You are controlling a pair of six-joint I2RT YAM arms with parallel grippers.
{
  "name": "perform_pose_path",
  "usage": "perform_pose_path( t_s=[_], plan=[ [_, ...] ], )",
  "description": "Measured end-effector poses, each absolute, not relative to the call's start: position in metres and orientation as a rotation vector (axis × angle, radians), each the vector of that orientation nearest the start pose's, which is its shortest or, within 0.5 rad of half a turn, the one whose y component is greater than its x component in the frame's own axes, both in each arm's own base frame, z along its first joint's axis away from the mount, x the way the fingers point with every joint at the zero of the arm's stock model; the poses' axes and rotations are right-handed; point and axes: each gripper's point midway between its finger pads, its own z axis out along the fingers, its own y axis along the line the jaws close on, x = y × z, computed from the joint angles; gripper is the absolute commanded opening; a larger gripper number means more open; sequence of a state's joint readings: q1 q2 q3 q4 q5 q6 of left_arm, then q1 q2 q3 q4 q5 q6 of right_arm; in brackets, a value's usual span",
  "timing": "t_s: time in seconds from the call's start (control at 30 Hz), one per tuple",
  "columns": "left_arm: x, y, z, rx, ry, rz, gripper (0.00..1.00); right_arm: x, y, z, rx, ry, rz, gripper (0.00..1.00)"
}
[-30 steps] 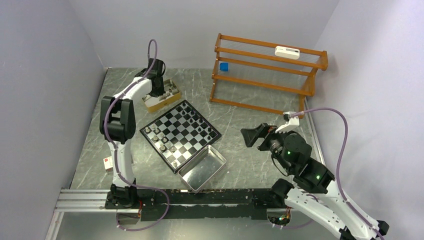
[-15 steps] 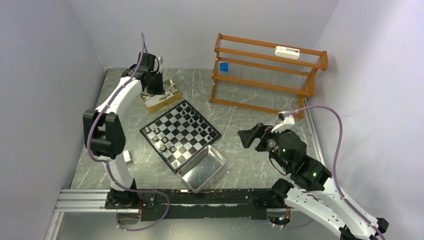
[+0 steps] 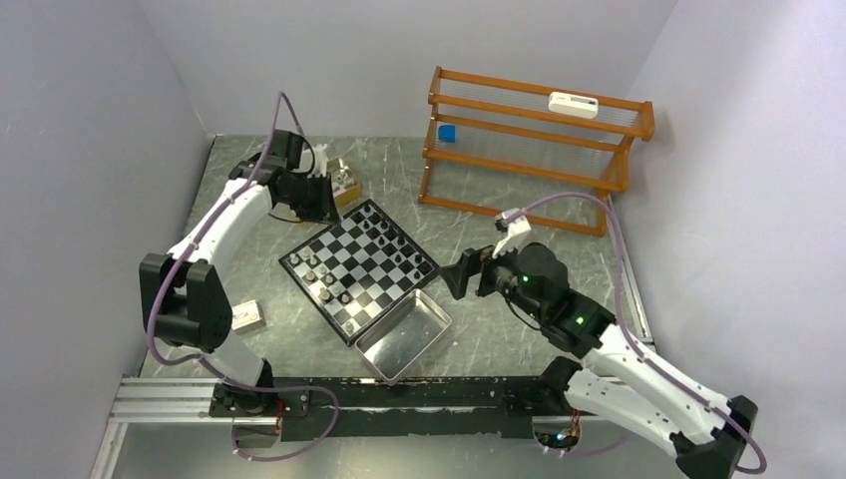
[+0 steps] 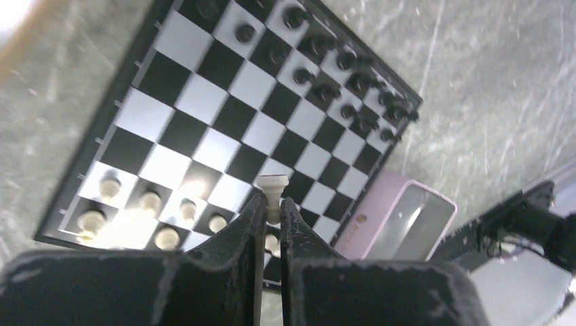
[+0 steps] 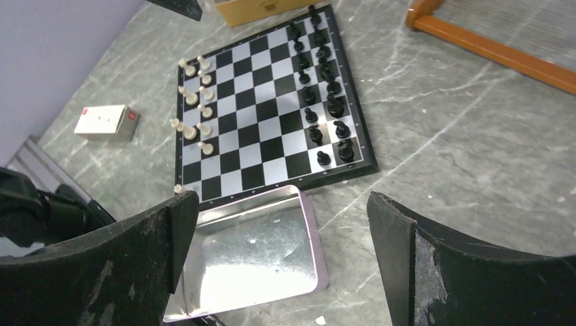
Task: Set up the chess pieces on the board
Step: Place the chess piece on the chessboard.
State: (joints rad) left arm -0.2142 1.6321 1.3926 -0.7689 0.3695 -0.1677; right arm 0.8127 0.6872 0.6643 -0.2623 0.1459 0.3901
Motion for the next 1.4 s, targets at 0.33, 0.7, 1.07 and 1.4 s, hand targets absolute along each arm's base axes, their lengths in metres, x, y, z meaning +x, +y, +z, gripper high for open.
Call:
perform_pose_path(
  t_s=[0.33,0.7,1.07,1.4],
  plan=[
    [0.281,-0.176,0.136,0.391,2.729,-0.655,0.13,0.213,0.225,0.223,-0.396,1.878,0.717,1.0],
    [0.236,-0.188,0.122,0.626,2.834,-0.504,0.13,0.207,0.2,0.257,-0.307,1.766,0.712,1.0],
    [0.214,-0.191,0.105,0.785,2.885,-0.309,0.14,0.205,0.173,0.266,-0.218,1.741,0.641,1.0],
    [0.203,-0.19,0.079,0.888,2.932,-0.147,0.14,0.206,0.165,0.273,-0.16,1.752,0.625,1.0]
  ],
)
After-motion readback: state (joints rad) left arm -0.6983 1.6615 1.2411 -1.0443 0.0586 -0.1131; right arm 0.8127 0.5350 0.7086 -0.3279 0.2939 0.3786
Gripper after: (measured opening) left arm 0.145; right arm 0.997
